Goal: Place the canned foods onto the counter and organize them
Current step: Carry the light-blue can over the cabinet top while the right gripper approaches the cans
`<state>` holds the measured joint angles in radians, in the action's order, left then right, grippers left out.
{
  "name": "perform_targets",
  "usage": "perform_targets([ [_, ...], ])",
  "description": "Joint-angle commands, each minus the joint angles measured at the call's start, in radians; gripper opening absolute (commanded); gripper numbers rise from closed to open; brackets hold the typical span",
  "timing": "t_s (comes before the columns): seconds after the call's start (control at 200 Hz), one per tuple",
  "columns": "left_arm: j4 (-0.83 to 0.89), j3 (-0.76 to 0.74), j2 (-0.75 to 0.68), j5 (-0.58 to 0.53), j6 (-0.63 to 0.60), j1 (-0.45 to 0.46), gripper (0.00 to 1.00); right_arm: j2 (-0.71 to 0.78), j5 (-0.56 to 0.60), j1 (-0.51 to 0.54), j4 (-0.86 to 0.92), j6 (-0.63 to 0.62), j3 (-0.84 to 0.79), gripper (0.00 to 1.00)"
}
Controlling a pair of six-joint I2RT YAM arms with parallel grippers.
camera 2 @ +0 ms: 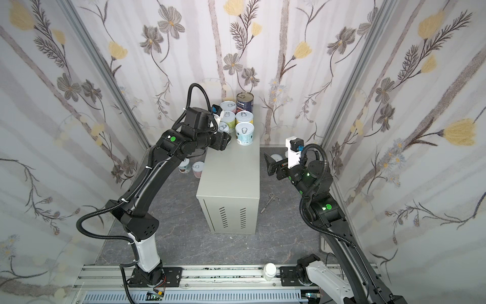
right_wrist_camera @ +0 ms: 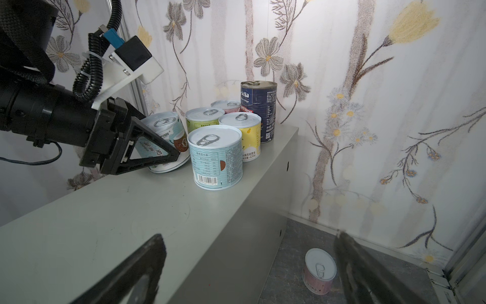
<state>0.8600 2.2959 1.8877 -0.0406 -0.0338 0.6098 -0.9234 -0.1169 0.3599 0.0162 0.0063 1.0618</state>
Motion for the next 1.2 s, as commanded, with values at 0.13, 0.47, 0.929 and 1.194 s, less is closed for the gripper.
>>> perform_targets([
  [0.13,0.004,0.005,0.012,-0.011,-0.013,0.001,0.81,0.024,0.025,0.002,-0.005,-0.011,-0.002,1.00],
  [0.47,-0.024,0.004,-0.011,-0.010,-0.014,0.001,0.82,0.045,0.033,0.001,0.034,-0.009,0.010,1.00],
  [0.929,-0.213,-0.309,-0.288,0.034,-0.069,-0.008,0.89,-0.032,-0.137,0.003,-0.044,-0.002,0.036,0.97],
  [1.194,-0.790,-0.946,-0.699,0.074,-0.133,-0.045,0.87,-0.079,-0.149,0.034,-0.125,0.017,0.033,0.96],
])
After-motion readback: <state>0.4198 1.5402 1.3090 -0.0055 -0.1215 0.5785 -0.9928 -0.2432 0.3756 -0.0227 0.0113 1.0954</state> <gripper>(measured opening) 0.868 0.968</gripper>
